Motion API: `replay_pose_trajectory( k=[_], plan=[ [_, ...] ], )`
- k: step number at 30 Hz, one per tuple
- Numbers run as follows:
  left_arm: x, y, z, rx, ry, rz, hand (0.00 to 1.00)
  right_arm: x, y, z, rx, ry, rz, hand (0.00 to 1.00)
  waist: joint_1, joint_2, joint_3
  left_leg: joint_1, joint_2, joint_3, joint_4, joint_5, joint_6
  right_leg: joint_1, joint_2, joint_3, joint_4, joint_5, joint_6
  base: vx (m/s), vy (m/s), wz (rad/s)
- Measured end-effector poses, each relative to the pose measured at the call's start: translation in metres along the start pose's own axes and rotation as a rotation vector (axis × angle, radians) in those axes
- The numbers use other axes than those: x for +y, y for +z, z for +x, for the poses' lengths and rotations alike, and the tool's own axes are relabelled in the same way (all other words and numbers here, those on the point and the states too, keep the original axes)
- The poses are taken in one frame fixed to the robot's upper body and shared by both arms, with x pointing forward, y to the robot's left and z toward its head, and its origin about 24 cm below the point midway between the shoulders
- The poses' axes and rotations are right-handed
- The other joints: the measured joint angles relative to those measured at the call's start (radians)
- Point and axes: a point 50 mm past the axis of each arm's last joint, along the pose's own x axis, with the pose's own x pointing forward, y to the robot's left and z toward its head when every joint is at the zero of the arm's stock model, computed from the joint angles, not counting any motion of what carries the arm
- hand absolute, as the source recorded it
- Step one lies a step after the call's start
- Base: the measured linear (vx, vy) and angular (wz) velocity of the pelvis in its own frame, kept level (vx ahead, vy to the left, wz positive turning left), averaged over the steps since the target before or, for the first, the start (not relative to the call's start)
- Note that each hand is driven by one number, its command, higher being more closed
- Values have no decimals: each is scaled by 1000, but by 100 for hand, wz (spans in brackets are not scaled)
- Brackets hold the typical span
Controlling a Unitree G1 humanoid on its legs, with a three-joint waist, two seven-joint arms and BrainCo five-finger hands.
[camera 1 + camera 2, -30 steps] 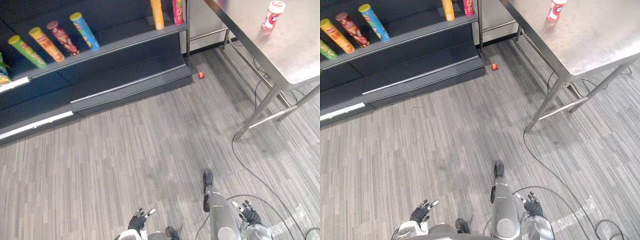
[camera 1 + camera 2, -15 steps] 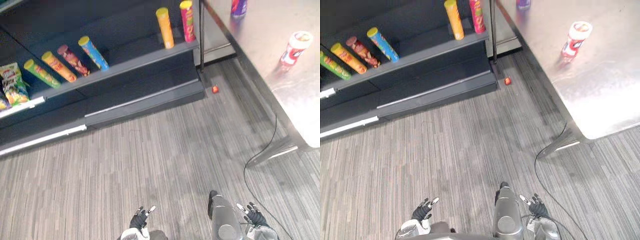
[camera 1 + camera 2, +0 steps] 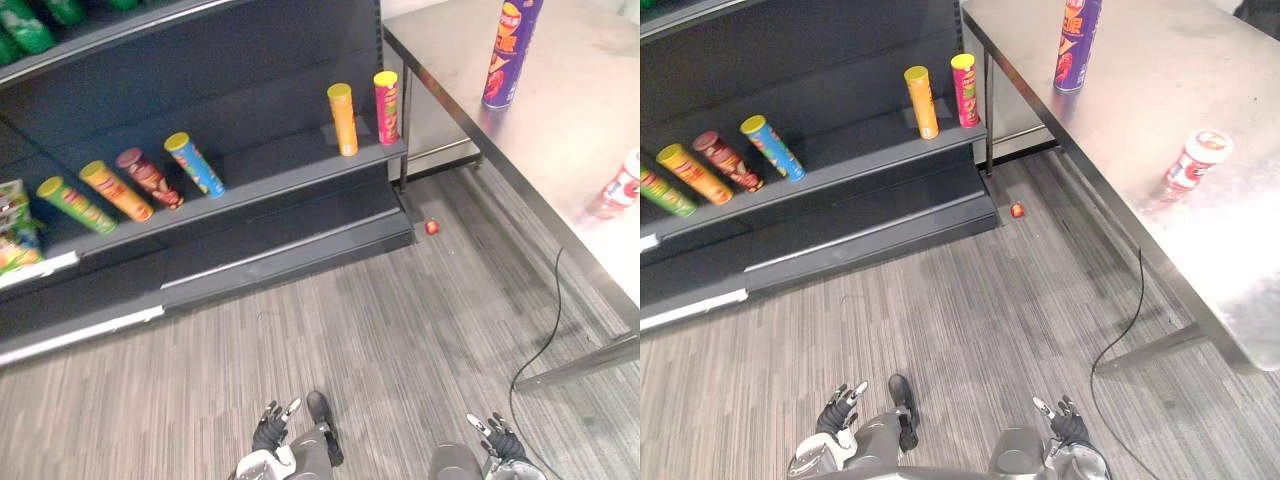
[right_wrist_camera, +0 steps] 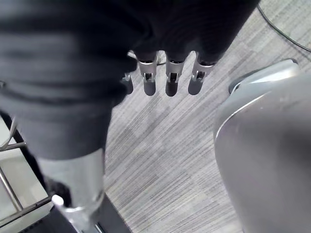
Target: Put the gum and the chips on the shelf.
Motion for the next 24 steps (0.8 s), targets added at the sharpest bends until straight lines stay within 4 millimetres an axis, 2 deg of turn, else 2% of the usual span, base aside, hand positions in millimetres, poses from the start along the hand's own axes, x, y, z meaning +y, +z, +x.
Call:
replay_pose_trajectory(
  k=[1,2,3,4,5,6,7,8,9,10,11,12,13,14,15,16,17,18,19,20,21,22,23,24],
  plan=[
    [4,0,0,4,4,19,0,2,-7,-2,20,1,12,0,-4,-19,-31,-35,-25,-2,55,-55,11,5,-18,39,-41,49,-17,438,351,-16],
    [4,2,1,2,-2,35,0,3,-9,-2,28,1,16,0,-5,-26,-36,-42,-37,-2,69,-70,18,2,-27,51,-45,74,-14,534,437,13],
    [4,3,1,9,-13,79,0,2,-14,-4,46,-11,35,0,-5,-46,-49,-33,-84,2,73,-94,40,0,-59,82,-37,134,1,430,381,8],
    [5,2,1,17,-13,88,0,0,-14,-4,42,-23,55,0,-5,-53,-52,-6,-104,14,69,-102,58,-11,-72,108,5,167,7,436,376,-4],
    [6,1,1,23,-11,89,0,-1,-13,-4,38,-29,63,0,0,-54,-53,17,-112,30,63,-109,68,-33,-76,132,60,190,7,356,253,-30],
    [7,-2,0,36,-8,98,0,-1,-11,-3,30,-29,65,0,-5,-54,-53,74,-123,55,45,-123,87,-81,-79,165,191,255,9,412,275,-40],
    [7,-5,-1,52,-15,128,0,0,-10,-2,29,-23,60,0,-14,-52,-53,128,-134,74,31,-134,104,-134,-77,179,321,363,3,393,251,-40],
    [6,-7,-2,59,-22,146,0,2,-9,-2,26,-18,57,0,-19,-47,-51,160,-134,91,18,-141,115,-163,-76,177,380,435,-7,361,237,-59],
    [6,-12,-4,74,-31,178,0,5,-5,0,15,-2,46,0,-23,-27,-39,231,-131,127,-19,-161,125,-218,-72,164,497,493,-8,330,209,-81],
    [5,-14,-4,84,-37,194,0,10,2,2,-12,13,49,0,-26,-20,-28,298,-132,157,-54,-168,124,-292,-71,118,639,444,-33,308,178,-83],
    [3,-14,-4,87,-45,202,0,11,6,3,-26,19,43,0,-29,-17,-24,321,-132,172,-65,-168,124,-326,-70,79,689,410,-40,292,116,-73],
    [-1,-14,-4,87,-60,215,0,11,12,5,-48,25,33,0,-28,-4,-15,363,-129,196,-81,-168,124,-371,-76,-39,734,329,-71,283,61,-61],
    [-3,-15,-4,88,-72,239,0,12,15,5,-57,31,18,0,-28,-2,-13,392,-123,219,-85,-168,124,-393,-77,-165,704,268,-85,281,39,-59],
    [-3,-15,-4,89,-73,242,0,13,16,5,-61,38,11,0,-27,-1,-13,401,-118,232,-85,-168,124,-398,-73,-227,664,251,-92,322,-33,-57],
    [-2,-16,-4,92,-67,235,0,18,21,7,-73,56,0,0,-28,1,-11,419,-109,255,-88,-169,123,-397,-47,-366,494,243,-106,274,-80,-41],
    [-1,-16,-4,92,-64,230,0,19,21,8,-74,58,-2,0,-28,-2,-11,427,-111,260,-92,-171,118,-389,-32,-409,392,255,-104,354,-144,-46],
    [2,-14,-4,87,-51,217,0,18,21,7,-72,59,-7,0,-29,-25,-6,455,-130,274,-107,-179,86,-353,-2,-480,189,314,-136,329,-140,-55],
    [0,-17,-4,98,-50,206,0,17,26,9,-85,59,-18,0,-22,8,3,472,-116,280,-124,-191,58,-313,38,-509,127,286,-178,322,-136,-68],
    [-2,-21,-6,112,-55,202,0,17,33,11,-99,61,-25,0,-25,35,2,470,-100,282,-135,-195,49,-307,70,-509,85,288,-184,267,-93,-78],
    [-11,-26,-6,129,-79,201,0,16,42,13,-125,60,-36,0,-33,64,16,468,-94,285,-159,-196,20,-305,106,-507,56,288,-188,183,-56,-59],
    [-18,-28,-6,135,-102,202,0,11,41,13,-116,46,-39,0,-35,76,25,497,-94,281,-194,-188,12,-301,118,-504,68,274,-206,161,-38,-39],
    [-20,-28,-6,135,-109,202,0,9,37,13,-98,37,-35,0,-35,74,29,512,-93,274,-209,-179,8,-293,121,-505,75,268,-210,142,-60,-11],
    [-19,-25,-5,129,-113,203,0,6,29,11,-73,25,-27,0,-35,72,29,541,-91,273,-215,-154,-23,-269,126,-506,80,251,-201,96,-69,3],
    [-18,-24,-4,125,-111,202,0,5,28,10,-70,25,-27,0,-35,64,34,547,-89,274,-211,-153,-25,-259,126,-506,74,246,-195,63,-66,5]
  ],
)
